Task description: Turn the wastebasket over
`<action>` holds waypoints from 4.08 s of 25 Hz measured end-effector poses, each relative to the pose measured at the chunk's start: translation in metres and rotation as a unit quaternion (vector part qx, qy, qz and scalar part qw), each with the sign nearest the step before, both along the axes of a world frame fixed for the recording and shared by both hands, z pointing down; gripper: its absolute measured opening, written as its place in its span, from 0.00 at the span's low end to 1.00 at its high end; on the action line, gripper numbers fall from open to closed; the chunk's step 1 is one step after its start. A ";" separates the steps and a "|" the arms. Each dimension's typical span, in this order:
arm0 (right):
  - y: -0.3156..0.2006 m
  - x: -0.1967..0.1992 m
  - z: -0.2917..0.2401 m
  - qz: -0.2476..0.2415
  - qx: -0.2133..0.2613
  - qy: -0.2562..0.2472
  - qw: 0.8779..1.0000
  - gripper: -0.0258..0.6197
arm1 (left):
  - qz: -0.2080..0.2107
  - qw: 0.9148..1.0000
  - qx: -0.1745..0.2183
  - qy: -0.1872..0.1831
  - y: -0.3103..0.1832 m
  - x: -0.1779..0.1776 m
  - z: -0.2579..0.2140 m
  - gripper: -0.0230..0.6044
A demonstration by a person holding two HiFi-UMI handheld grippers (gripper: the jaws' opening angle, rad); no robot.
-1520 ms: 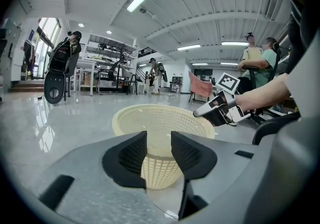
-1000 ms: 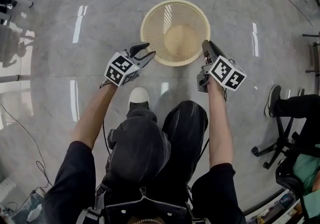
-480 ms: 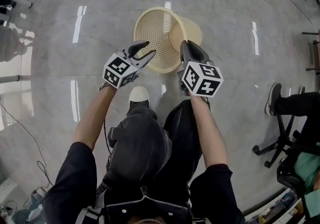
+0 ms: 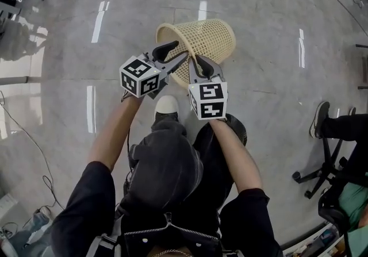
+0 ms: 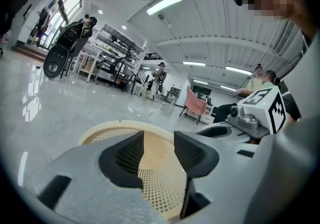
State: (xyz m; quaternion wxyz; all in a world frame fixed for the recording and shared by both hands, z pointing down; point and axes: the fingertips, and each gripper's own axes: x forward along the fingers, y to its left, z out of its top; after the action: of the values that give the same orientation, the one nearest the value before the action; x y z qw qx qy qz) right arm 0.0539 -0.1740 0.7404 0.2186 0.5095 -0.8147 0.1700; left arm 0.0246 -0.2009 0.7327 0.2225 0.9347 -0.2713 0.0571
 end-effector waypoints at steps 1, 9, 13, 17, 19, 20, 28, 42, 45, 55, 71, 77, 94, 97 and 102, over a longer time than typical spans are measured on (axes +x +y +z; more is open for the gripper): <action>0.004 -0.004 0.004 -0.007 -0.001 0.006 1.000 0.11 | 0.000 1.000 -0.012 0.005 0.000 0.000 0.002 0.32; 0.019 -0.022 0.022 -0.048 -0.013 0.017 0.999 0.11 | 0.007 0.997 -0.066 0.027 0.006 -0.007 0.018 0.34; 0.024 -0.036 0.029 -0.067 -0.022 0.010 0.997 0.11 | 0.003 0.998 -0.060 -0.007 0.005 -0.009 0.020 0.34; 0.029 -0.061 0.033 -0.102 -0.038 -0.008 0.994 0.11 | -0.007 0.996 -0.034 -0.077 0.002 -0.017 0.026 0.34; 0.031 -0.071 0.035 -0.125 -0.045 -0.021 0.991 0.12 | -0.014 0.994 -0.022 -0.107 0.001 -0.020 0.029 0.34; 0.031 -0.074 0.035 -0.134 -0.045 -0.026 0.990 0.13 | -0.016 0.993 -0.015 -0.119 0.000 -0.021 0.030 0.34; 0.043 -0.046 0.011 -0.162 -0.027 -0.022 0.986 0.13 | -0.023 0.991 -0.017 -0.131 -0.010 -0.023 0.031 0.33; 0.009 0.146 0.083 0.025 -0.136 -0.108 0.985 0.45 | -0.029 0.990 -0.021 -0.133 -0.011 -0.030 0.033 0.32; 0.014 0.140 0.099 0.019 -0.162 -0.131 0.978 0.47 | -0.034 0.991 -0.025 -0.128 -0.011 -0.039 0.033 0.32; 0.025 0.115 0.110 -0.010 -0.224 -0.212 0.951 0.47 | -0.035 0.985 0.000 -0.169 -0.008 -0.051 0.034 0.21; -0.019 0.194 0.003 0.095 -0.021 -0.109 0.989 0.47 | -0.010 0.990 0.012 -0.137 -0.015 0.012 0.044 0.23; -0.027 0.188 -0.031 0.088 0.045 -0.014 0.995 0.46 | -0.019 0.993 -0.011 -0.120 -0.017 0.017 0.067 0.25; -0.044 0.084 -0.050 -0.003 0.091 0.034 0.995 0.32 | -0.033 0.986 0.092 -0.134 -0.015 -0.008 0.017 0.29; -0.043 0.049 -0.050 -0.032 0.083 0.008 0.996 0.28 | -0.024 0.989 0.094 -0.116 -0.011 0.006 0.006 0.29; -0.037 0.014 -0.049 -0.064 0.073 -0.036 0.995 0.26 | -0.032 0.991 0.073 -0.104 -0.002 0.004 0.019 0.27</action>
State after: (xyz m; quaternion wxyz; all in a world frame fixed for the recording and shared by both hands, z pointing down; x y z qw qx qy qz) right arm 0.0679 -0.2111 0.6912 0.1623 0.4647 -0.8630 0.1140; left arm 0.0281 -0.2028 0.7516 0.1255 0.9284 -0.3259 0.1268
